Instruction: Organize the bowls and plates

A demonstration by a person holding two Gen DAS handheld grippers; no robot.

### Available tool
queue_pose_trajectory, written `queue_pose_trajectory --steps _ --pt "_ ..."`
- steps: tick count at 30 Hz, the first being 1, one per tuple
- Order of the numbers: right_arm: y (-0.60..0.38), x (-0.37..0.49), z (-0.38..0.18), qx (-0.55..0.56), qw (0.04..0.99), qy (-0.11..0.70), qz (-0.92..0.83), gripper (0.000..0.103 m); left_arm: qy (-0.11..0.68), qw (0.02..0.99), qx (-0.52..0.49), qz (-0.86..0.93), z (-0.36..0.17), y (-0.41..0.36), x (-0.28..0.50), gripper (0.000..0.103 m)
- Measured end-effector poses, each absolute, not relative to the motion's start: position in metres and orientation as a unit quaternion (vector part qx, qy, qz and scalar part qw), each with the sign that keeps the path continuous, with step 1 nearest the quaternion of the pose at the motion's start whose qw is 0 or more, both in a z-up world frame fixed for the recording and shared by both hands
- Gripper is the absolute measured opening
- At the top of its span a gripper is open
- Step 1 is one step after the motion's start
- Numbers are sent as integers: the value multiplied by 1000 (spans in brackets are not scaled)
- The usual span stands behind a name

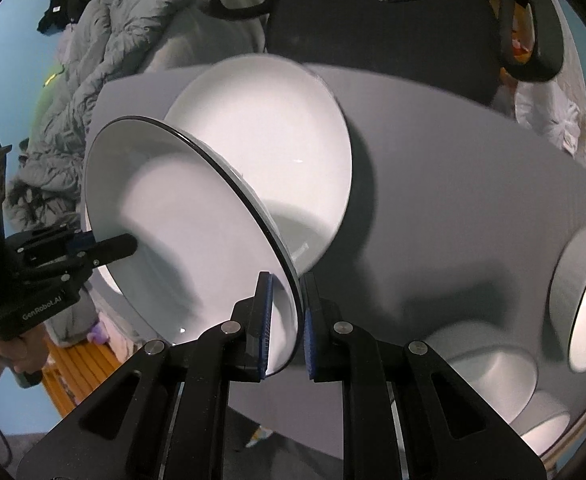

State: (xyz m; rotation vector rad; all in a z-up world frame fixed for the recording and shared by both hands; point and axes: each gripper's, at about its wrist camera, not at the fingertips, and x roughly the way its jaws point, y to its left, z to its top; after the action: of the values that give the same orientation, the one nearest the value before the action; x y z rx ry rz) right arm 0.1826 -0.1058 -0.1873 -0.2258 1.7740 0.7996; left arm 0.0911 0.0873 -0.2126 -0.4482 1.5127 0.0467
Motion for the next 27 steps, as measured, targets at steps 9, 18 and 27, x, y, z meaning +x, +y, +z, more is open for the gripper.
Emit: queue_pose_trajectory --steps 9,18,27 --pt "-85 216 -206 -78 539 767 340 15 693 697 -183 32 -229 92 125 15" --pt "-70 229 -224 -76 517 783 339 15 709 681 -178 41 -242 96 144 15" --pt "-65 235 -230 -99 506 795 319 17 724 669 -165 39 -247 95 149 18"
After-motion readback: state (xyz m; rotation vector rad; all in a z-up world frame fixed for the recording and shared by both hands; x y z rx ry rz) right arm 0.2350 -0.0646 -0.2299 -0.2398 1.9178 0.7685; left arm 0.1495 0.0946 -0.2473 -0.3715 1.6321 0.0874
